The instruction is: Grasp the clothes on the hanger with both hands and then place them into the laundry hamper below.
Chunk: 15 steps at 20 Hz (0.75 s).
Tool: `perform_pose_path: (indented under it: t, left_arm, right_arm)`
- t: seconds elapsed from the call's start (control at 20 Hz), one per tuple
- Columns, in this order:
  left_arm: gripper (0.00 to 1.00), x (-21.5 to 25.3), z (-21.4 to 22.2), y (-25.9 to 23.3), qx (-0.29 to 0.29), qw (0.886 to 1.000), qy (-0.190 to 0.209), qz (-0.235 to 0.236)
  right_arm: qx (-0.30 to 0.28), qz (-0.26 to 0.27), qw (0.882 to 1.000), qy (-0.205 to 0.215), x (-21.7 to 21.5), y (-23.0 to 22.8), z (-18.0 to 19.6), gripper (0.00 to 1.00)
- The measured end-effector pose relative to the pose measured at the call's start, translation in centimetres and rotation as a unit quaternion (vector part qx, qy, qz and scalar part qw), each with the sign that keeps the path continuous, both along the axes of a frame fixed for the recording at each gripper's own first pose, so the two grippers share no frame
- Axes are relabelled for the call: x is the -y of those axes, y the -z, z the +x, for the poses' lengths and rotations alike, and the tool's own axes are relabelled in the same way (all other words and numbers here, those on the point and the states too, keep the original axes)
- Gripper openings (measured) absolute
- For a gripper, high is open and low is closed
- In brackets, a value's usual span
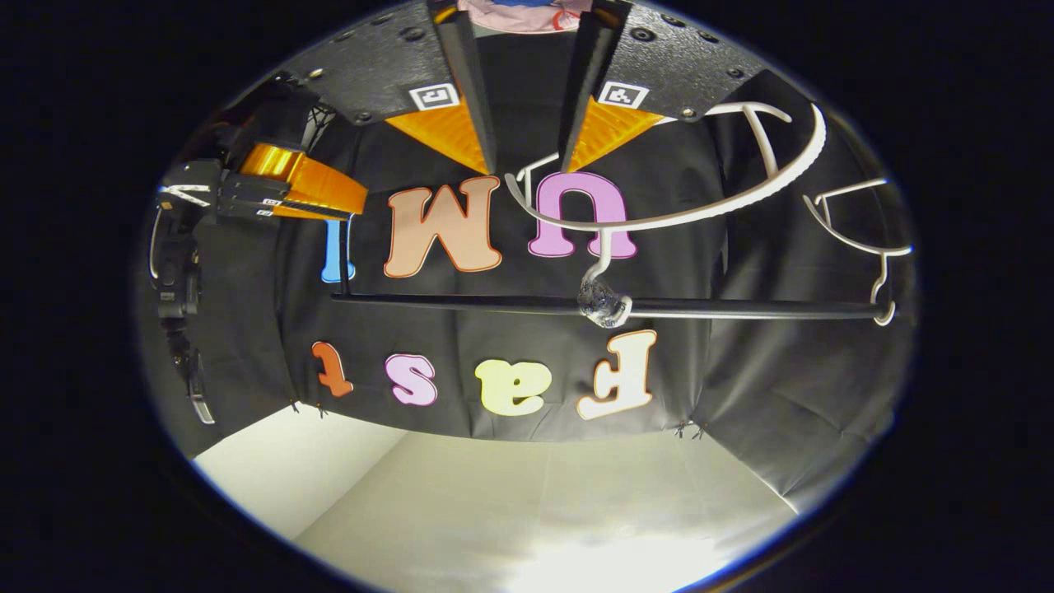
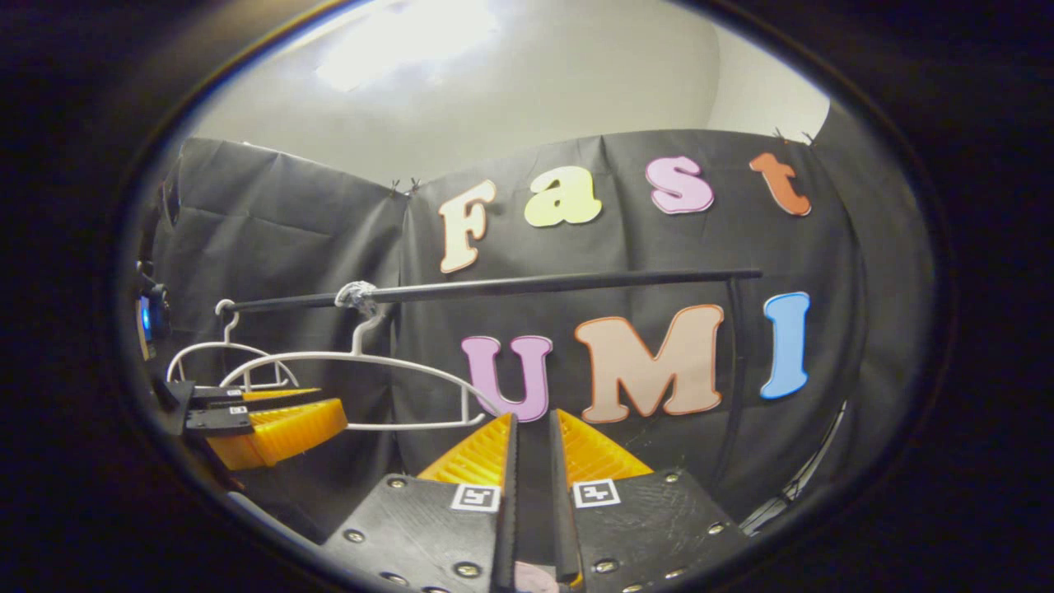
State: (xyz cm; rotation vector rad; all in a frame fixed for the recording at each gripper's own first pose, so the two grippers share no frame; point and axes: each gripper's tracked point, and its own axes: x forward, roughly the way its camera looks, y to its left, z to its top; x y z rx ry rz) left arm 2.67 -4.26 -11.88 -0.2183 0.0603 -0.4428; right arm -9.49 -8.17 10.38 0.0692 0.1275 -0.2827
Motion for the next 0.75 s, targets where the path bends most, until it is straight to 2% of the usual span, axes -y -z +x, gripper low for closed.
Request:
perform_pose_path:
  t: [0.05, 0.1, 0.3, 0.35, 0.45, 0.5, 0.75]
  left_arm:
    - [0.58, 0.2, -0.1, 0.0, 0.0, 1.0, 0.001, -0.003]
    - [0.65, 0.3, -0.2, 0.0, -0.002, 1.0, 0.0, -0.005]
    - [0.96, 0.5, -0.4, 0.3, -0.01, 1.0, -0.011, -0.011]
    - [0.95, 0.6, -0.4, 0.4, -0.012, 1.0, -0.012, -0.011]
    - [0.95, 0.6, -0.4, 0.3, -0.012, 1.0, -0.015, -0.012]
    - [0.95, 0.5, -0.4, 0.2, -0.011, 1.0, -0.017, -0.013]
    - [0.95, 0.8, -0.6, 0.3, -0.011, 1.0, -0.015, -0.009]
  right_arm:
    - [0.003, -0.005, 1.0, 0.002, 0.1, -0.4, -0.5, 0.29]
    - [0.006, -0.007, 1.0, 0.003, 0.2, -0.7, -0.8, 0.26]
    - [0.019, -0.017, 1.0, 0.01, 1.1, -1.5, -1.5, 1.0]
    - [0.02, -0.021, 1.0, 0.013, 1.3, -1.7, -1.8, 0.96]
    - [0.019, -0.027, 0.999, 0.016, 1.5, -1.8, -2.1, 0.99]
    - [0.018, -0.03, 0.999, 0.017, 1.4, -2.1, -2.2, 0.96]
    - [0.018, -0.031, 0.999, 0.019, 1.5, -2.2, -2.5, 0.98]
